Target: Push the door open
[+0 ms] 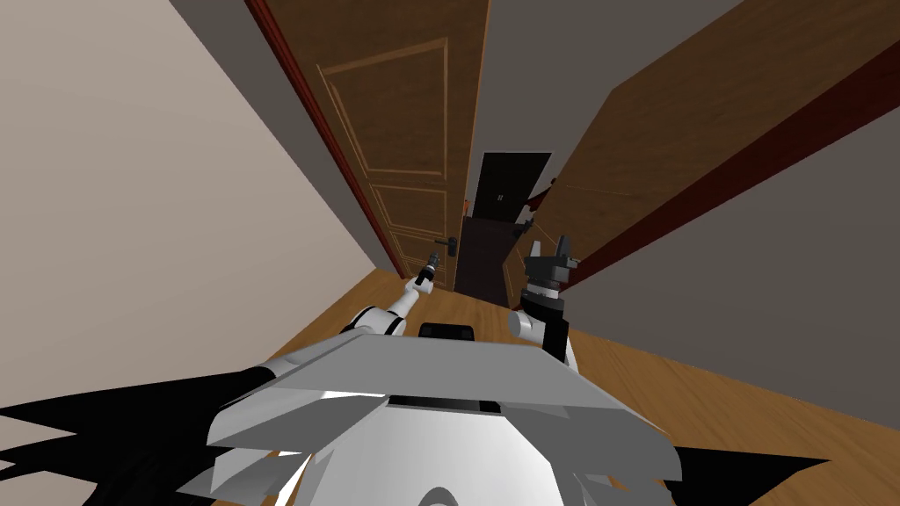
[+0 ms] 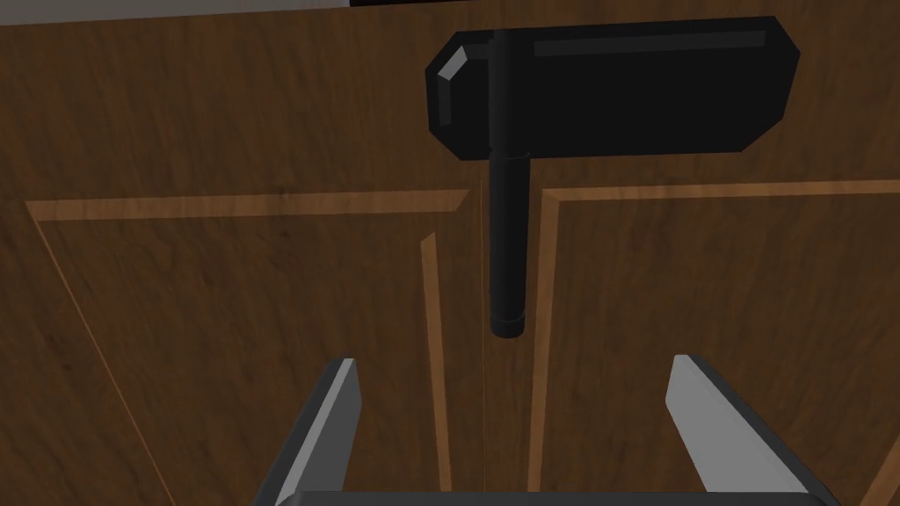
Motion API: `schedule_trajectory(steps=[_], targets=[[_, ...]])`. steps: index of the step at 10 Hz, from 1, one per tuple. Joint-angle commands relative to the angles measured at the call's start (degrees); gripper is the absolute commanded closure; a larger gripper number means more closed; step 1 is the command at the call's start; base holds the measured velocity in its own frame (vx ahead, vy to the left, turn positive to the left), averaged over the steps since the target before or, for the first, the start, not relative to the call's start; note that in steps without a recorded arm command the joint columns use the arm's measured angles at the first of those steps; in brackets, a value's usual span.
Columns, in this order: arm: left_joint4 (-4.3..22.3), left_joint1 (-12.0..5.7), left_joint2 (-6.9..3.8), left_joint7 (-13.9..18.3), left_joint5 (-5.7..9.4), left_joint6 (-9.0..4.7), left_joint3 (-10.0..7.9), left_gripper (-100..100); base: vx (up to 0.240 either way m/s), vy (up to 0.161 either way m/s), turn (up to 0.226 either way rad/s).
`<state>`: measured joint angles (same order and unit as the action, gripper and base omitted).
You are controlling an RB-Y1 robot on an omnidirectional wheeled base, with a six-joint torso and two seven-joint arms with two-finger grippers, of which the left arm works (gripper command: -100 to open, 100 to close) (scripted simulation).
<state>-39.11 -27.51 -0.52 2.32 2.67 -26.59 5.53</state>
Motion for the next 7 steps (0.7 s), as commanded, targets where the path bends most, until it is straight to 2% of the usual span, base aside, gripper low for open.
schedule_trajectory(steps=[1,2,3,7], targets=[[1.6,-0.97,0.44,-0.1,0.04,-0.03,0.06,-100,0.069,0.024,-0.028],[1.6,-0.9,0.22,0.1,0.06,-0.26,0.02,-100,0.028,0.009,-0.004],[1.8,-1.01,-0.89,0.0,0.12,-0.38,-0.14,-100,0.101,-0.012,-0.026],[2.1,-1.04,-1.76,-0.1,0.24,-0.43,-0.5,-100,0.177,-0.05,-0.02]])
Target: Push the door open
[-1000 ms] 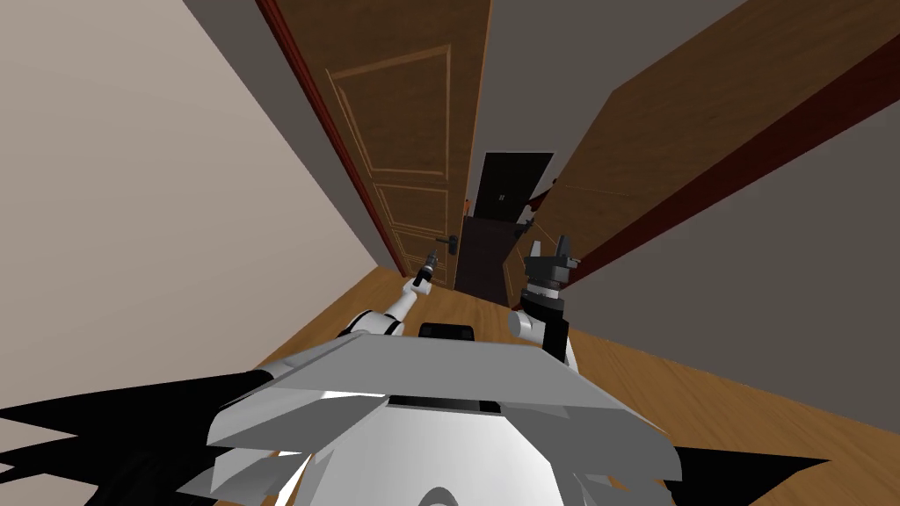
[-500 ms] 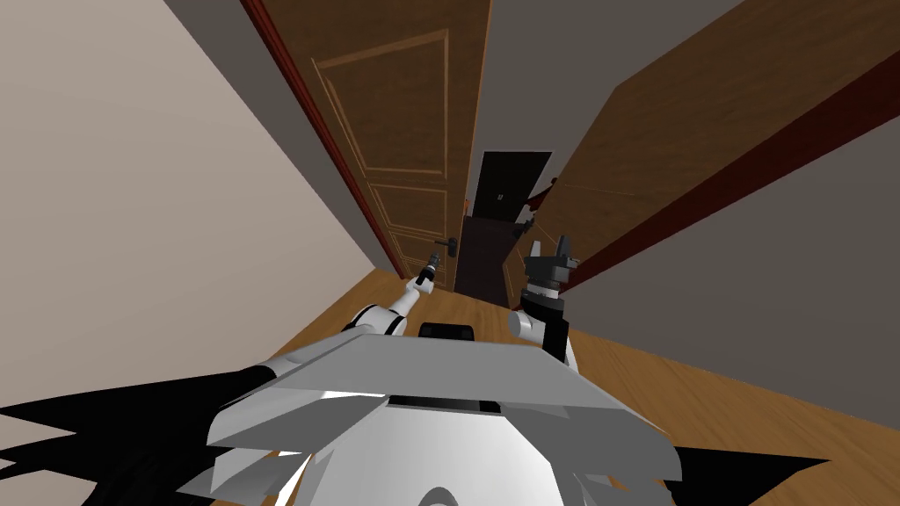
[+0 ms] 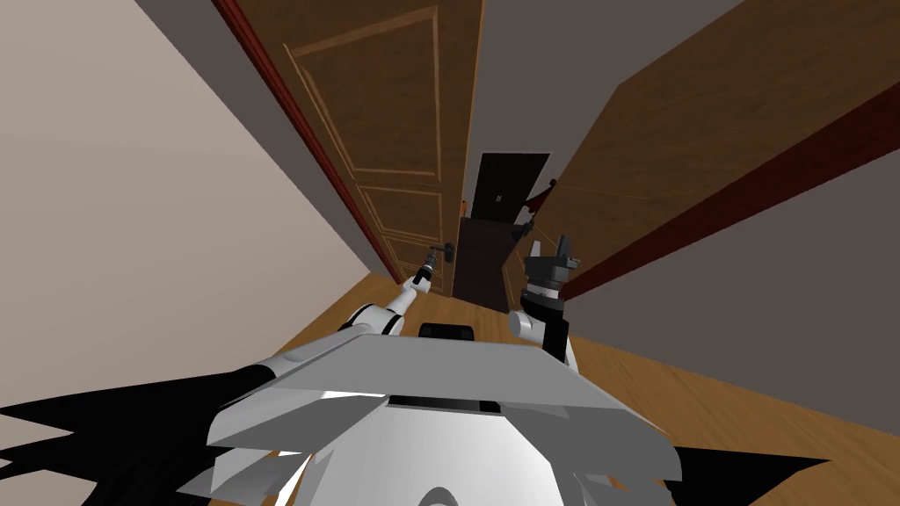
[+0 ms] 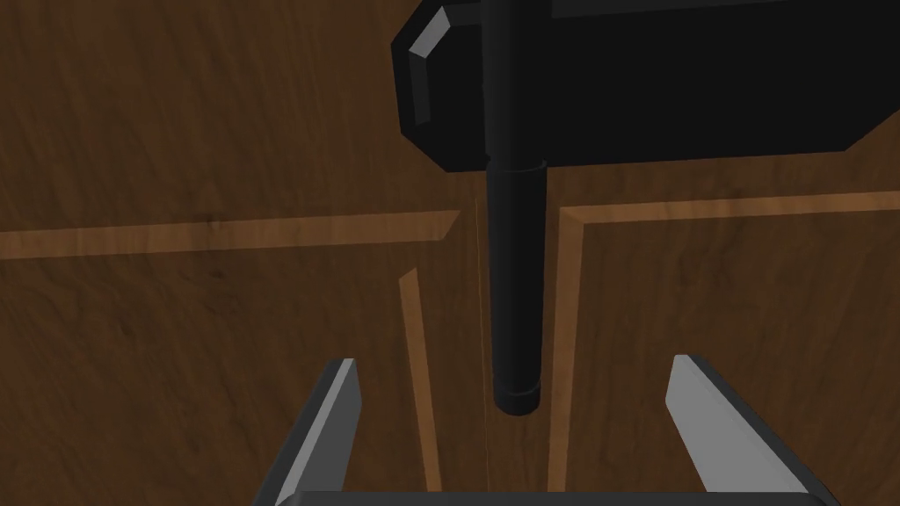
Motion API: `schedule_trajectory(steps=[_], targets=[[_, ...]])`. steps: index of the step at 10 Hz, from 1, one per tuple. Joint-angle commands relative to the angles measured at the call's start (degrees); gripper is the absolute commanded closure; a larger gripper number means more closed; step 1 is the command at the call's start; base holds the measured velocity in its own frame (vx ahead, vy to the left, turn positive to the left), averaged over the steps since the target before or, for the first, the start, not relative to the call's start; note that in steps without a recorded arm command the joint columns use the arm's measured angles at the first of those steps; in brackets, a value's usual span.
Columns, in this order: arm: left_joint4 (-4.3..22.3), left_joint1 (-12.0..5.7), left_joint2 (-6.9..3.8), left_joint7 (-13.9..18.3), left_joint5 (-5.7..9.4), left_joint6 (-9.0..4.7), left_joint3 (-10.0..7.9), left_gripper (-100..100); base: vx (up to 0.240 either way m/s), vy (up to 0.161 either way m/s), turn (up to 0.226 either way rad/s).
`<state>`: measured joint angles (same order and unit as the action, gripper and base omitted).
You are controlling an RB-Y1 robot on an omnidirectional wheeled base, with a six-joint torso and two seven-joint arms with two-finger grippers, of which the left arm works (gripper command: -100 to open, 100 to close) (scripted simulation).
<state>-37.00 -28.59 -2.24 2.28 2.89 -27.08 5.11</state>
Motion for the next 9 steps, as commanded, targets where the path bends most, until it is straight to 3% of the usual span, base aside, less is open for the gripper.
schedule_trajectory(steps=[1,4,5,6,9], targets=[[0.0,0.03,0.03,-0.1,0.06,0.04,-0.19,-100,0.199,-0.057,-0.024],[0.2,0.0,1.14,-0.2,0.16,-0.01,-0.5,-100,0.195,-0.043,-0.022],[0.6,-0.25,0.82,-0.2,0.16,-0.25,-0.46,-100,0.083,-0.013,-0.003],[0.6,-0.25,0.82,-0.2,0.16,-0.25,-0.46,100,-0.011,0.001,0.006],[0.6,-0.25,0.82,-0.2,0.16,-0.25,-0.46,100,-0.012,0.004,-0.008]])
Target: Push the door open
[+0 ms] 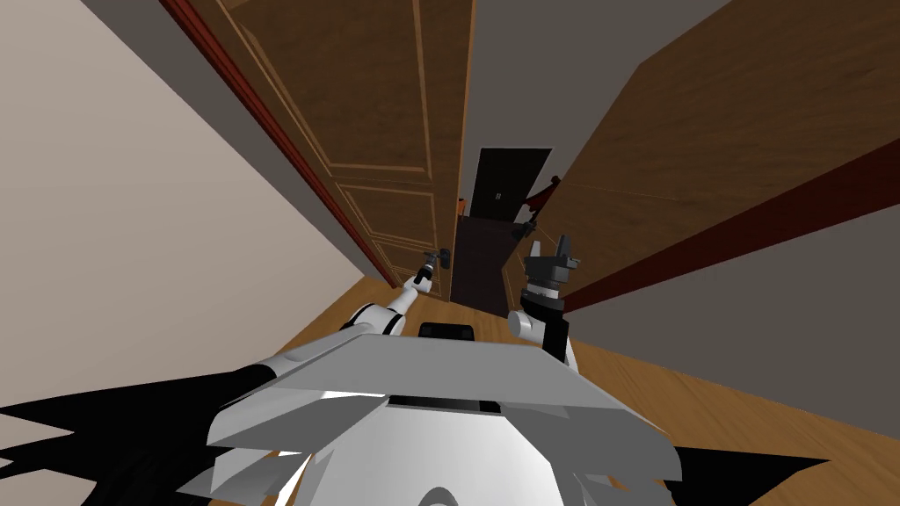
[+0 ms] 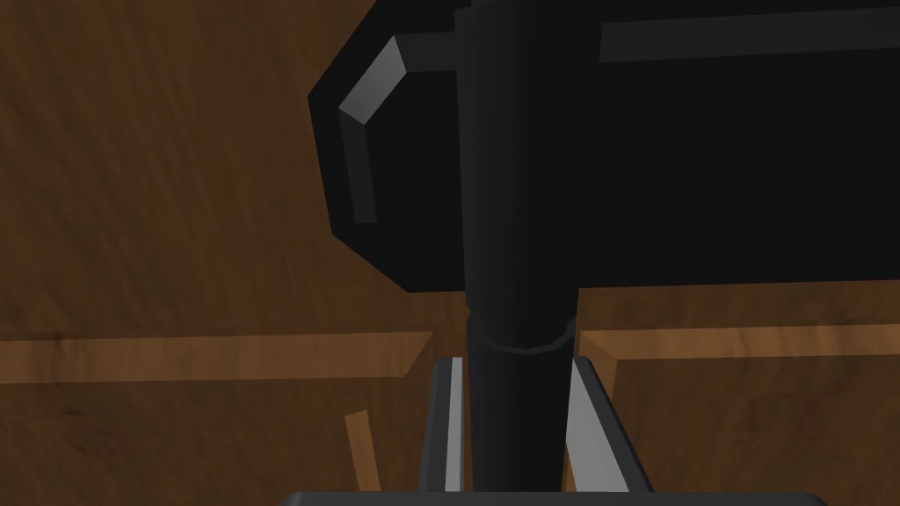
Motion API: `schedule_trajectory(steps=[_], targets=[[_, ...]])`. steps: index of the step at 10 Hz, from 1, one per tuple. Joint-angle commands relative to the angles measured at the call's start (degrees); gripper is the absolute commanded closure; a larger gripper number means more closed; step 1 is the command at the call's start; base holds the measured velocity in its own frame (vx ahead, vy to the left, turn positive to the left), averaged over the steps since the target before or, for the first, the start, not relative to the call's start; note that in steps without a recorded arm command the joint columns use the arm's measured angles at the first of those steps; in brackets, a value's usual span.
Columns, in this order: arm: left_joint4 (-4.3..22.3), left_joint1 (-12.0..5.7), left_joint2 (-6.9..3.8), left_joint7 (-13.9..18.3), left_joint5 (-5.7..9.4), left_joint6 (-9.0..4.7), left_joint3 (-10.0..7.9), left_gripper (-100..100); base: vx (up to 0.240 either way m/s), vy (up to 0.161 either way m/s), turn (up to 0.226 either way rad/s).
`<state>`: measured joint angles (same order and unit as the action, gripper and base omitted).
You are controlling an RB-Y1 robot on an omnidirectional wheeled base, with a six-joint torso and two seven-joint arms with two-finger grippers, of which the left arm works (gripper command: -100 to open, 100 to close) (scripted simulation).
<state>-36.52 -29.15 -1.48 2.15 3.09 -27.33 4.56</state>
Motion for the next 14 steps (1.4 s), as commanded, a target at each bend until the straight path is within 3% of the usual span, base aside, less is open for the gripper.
schedule_trajectory(steps=[1,6,14], targets=[[0.2,0.32,0.06,0.0,-0.04,0.01,0.08,100,0.0,0.0,0.0],[0.1,0.1,-1.29,-0.5,0.45,0.02,-1.53,100,0.097,-0.067,0.028],[0.5,0.36,-3.68,-2.1,1.82,0.12,-6.12,100,0.157,-0.102,0.046]])
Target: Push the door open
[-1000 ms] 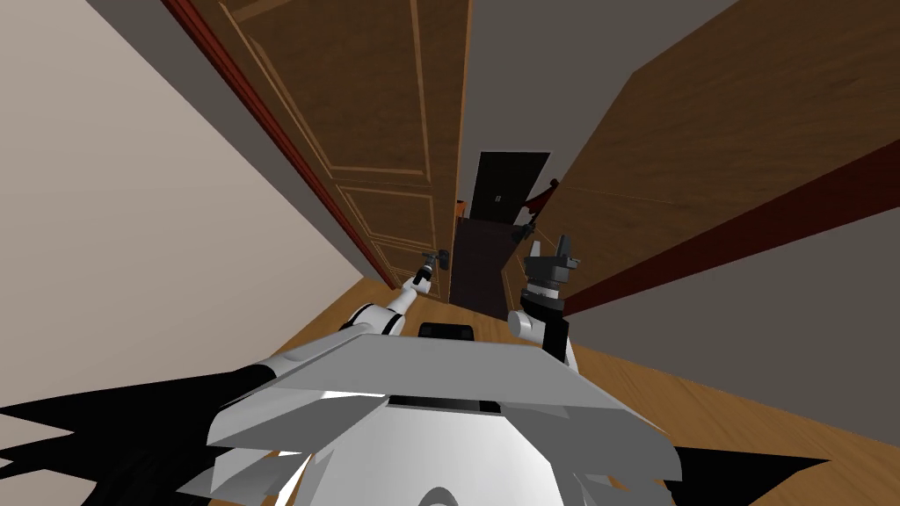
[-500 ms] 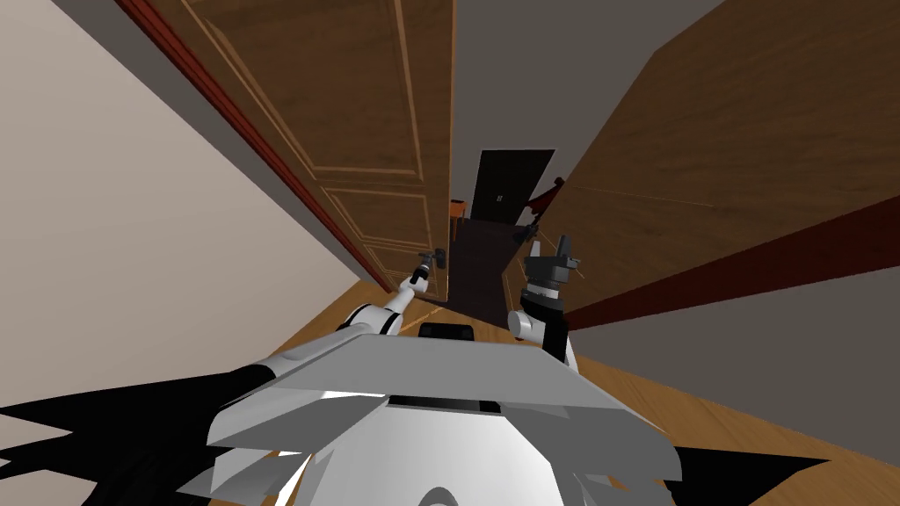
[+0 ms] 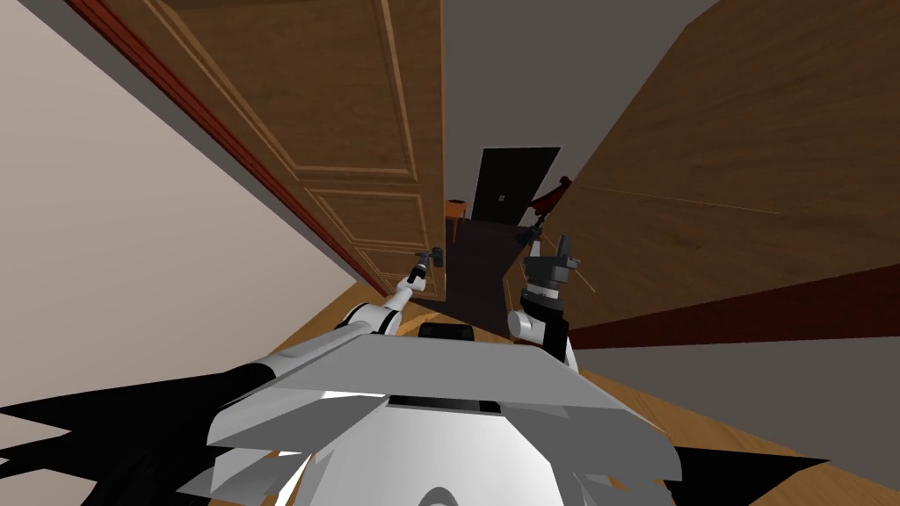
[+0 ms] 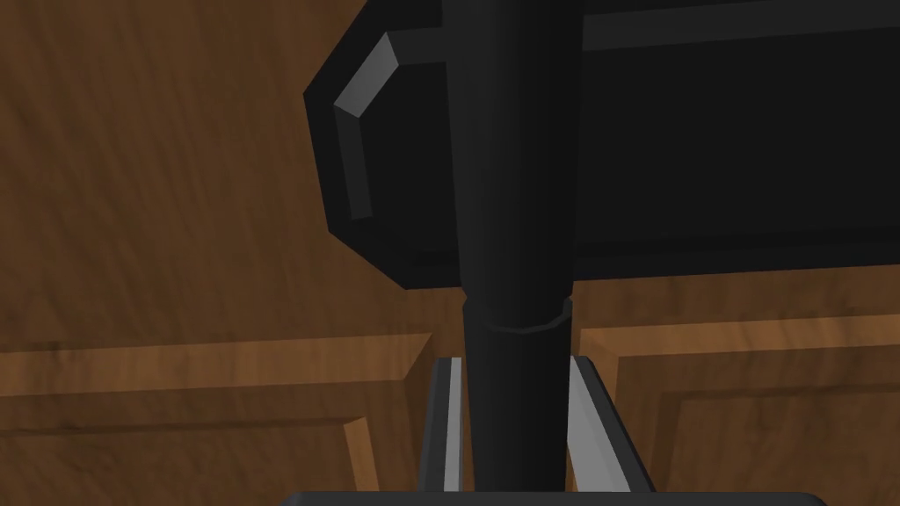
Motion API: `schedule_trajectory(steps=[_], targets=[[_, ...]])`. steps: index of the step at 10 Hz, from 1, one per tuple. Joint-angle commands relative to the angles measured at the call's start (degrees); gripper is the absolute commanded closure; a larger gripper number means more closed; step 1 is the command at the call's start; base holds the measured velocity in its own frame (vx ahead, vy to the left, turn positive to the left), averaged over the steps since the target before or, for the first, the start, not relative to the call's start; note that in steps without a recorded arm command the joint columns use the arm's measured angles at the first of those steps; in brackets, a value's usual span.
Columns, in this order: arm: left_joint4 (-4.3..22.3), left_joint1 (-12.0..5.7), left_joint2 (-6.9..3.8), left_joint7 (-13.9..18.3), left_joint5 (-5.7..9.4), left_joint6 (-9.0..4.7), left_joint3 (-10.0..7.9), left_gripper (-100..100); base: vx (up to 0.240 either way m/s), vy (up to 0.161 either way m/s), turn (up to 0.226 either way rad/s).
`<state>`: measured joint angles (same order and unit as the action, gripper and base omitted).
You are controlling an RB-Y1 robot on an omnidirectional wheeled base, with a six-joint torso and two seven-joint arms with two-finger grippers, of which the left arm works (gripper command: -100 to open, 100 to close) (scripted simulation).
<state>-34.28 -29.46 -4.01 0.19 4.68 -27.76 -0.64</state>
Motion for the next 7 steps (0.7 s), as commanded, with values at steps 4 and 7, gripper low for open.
schedule_trajectory(steps=[4,7], targets=[[-1.5,0.77,-1.78,-0.7,0.78,0.59,-2.73,100,0.116,-0.093,0.057],[-1.5,0.79,-1.89,-0.9,0.88,0.59,-3.1,100,0.096,-0.083,0.03]])
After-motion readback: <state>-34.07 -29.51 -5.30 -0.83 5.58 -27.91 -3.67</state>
